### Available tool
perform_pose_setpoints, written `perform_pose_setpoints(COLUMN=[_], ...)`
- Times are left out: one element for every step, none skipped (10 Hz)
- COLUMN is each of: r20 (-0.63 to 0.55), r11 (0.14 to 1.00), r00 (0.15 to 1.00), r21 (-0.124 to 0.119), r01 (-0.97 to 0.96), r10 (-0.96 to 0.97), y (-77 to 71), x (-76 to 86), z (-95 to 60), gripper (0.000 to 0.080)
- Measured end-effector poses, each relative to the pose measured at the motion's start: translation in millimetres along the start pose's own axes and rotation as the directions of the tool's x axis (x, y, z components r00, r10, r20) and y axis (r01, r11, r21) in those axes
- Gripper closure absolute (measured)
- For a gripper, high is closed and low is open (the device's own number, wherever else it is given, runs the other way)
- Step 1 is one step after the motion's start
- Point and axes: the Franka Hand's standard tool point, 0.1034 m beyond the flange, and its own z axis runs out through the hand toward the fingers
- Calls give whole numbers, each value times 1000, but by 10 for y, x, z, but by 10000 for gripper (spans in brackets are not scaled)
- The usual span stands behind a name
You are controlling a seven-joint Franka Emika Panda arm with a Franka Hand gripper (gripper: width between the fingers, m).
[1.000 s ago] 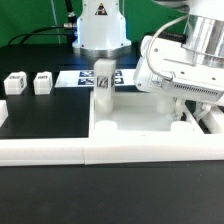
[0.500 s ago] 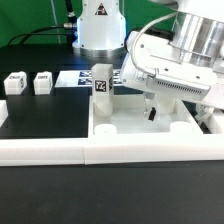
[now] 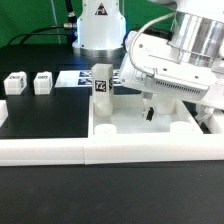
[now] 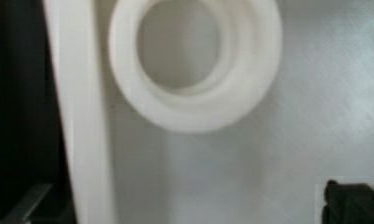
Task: Assemble square table
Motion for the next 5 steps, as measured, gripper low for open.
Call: perform_pose_setpoints(r20=[0,3,14,20,31], r11=[1000,999,996,994,988], r00=[1000,1000,998,997,992], r21=[3,30,56,77,99], r01=[-1,-30,-66,-78,-123], r10=[1,30,65,76,120], y=[-2,-64,-189,-307,-474], x=[-8,-63,-101,-101,-112], z=[-13,-201,-450,-640,-848], gripper=[150,150,150,150,150])
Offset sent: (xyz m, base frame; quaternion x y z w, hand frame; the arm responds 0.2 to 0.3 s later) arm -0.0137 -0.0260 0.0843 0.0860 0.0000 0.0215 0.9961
